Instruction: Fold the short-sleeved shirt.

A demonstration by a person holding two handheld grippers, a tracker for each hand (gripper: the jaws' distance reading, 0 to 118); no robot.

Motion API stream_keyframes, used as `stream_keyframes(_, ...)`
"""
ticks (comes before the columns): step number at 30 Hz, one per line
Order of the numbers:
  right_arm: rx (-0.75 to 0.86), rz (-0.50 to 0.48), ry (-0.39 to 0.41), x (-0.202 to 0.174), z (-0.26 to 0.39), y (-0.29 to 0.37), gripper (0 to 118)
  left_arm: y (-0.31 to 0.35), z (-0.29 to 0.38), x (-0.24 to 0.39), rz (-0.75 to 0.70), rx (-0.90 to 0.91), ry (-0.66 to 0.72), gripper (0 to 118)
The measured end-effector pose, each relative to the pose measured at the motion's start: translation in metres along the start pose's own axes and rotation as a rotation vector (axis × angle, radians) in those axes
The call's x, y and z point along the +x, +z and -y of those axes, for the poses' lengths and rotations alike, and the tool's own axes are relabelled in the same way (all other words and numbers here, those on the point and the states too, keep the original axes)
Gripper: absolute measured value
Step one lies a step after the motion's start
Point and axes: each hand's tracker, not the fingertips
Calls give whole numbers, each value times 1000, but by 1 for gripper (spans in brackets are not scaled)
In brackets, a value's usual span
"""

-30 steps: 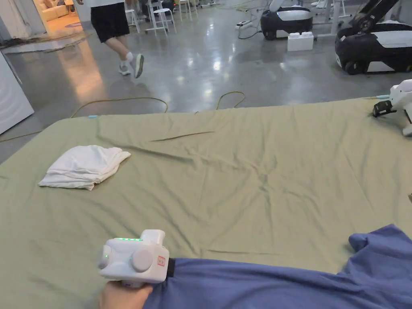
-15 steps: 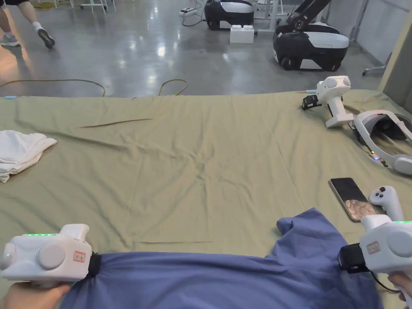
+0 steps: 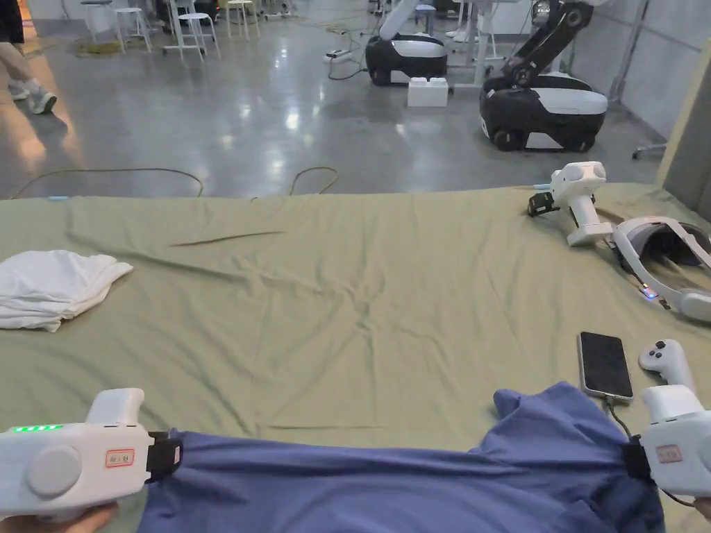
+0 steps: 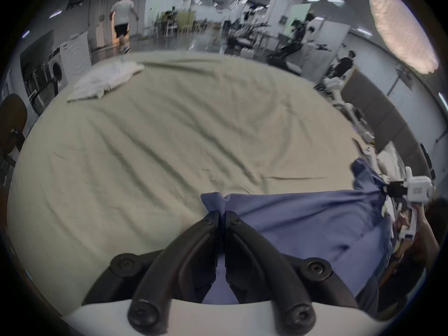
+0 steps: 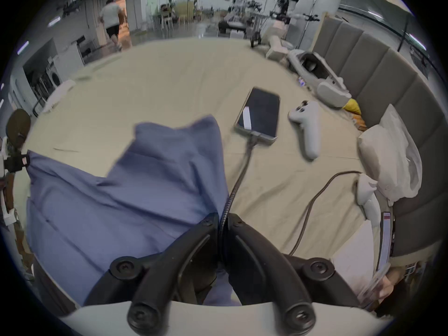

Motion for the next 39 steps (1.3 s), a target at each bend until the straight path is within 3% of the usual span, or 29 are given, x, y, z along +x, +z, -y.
stream_keyframes(7,25,-13,-12,13,64,47,7,73,77,8,42,41,-41,7)
stream_keyframes(16,52,-46,-106,17,126,49,7,78,137,11,50,6,-4,7)
stream_keyframes(23,91,-42,-98,19,141,57,8,86,145,16,56,21,19,7)
stream_keyframes(25,99,-41,-91,21,146,55,14,87,146,16,58,20,23,7)
stream_keyframes(26,105,-49,-100,24,148,54,24,86,147,16,59,19,26,7)
stream_keyframes(28,109,-63,-136,24,153,53,61,87,149,16,63,17,33,7)
stream_keyframes(29,107,-65,-145,26,153,51,68,87,149,16,65,17,35,7)
stream_keyframes(34,176,-25,-144,24,158,61,67,89,151,18,65,15,37,7)
stream_keyframes(39,221,-38,-57,16,137,67,67,82,149,19,61,-2,34,7)
